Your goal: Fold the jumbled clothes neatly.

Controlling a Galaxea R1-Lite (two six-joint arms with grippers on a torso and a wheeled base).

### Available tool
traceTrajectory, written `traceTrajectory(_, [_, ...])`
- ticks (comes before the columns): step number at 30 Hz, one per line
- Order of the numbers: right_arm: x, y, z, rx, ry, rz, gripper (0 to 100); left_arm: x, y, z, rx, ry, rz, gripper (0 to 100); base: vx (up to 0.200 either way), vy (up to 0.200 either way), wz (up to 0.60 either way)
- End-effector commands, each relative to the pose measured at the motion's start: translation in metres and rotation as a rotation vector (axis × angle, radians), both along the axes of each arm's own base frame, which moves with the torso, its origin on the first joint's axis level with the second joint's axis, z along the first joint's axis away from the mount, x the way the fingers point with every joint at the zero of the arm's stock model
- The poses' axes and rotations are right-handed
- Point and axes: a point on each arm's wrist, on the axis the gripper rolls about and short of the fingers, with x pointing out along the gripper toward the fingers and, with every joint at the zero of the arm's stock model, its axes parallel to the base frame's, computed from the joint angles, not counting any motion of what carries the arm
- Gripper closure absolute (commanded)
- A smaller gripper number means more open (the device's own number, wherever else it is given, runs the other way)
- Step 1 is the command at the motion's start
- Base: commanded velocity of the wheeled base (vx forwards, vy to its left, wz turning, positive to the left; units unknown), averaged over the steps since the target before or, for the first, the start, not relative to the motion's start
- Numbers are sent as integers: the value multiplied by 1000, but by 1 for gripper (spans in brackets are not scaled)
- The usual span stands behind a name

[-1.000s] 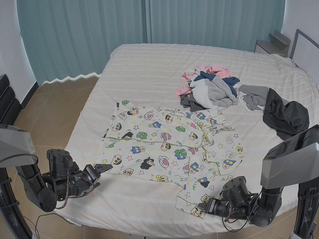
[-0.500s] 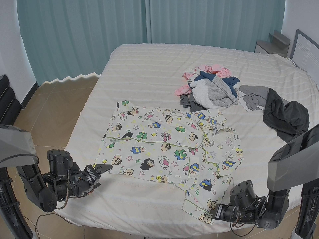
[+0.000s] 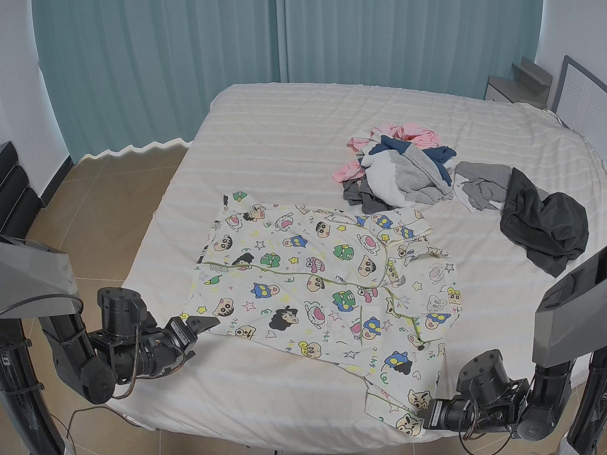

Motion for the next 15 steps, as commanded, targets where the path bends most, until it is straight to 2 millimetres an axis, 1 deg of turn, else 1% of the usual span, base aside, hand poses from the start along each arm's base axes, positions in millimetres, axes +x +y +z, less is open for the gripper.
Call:
traceTrajectory(1, [1, -7, 2, -13, -12, -10, 100, 17, -8, -9, 6, -2, 39, 0, 0, 0, 0])
traceTrajectory(3, [4, -9, 3, -4, -35, -22, 100, 28, -14, -13, 25, -21, 83, 0, 0, 0, 0])
traceTrajectory(4, [5, -9, 3, -1, -38, -24, 100, 30, -14, -13, 30, -27, 93, 0, 0, 0, 0])
traceTrajectory(5, [6, -10, 3, 5, -51, -29, 100, 38, -18, -17, 57, -41, 132, 0, 0, 0, 0])
traceTrajectory(6, [7, -10, 3, 11, -60, -29, 100, 42, -21, -20, 71, -47, 149, 0, 0, 0, 0])
traceTrajectory(10, [8, -9, 4, 19, -78, -32, 100, 43, -30, -33, 96, -21, 136, 0, 0, 0, 0])
traceTrajectory(15, [8, -8, 5, 25, -87, -28, 100, 46, -33, -34, 100, -25, 136, 0, 0, 0, 0])
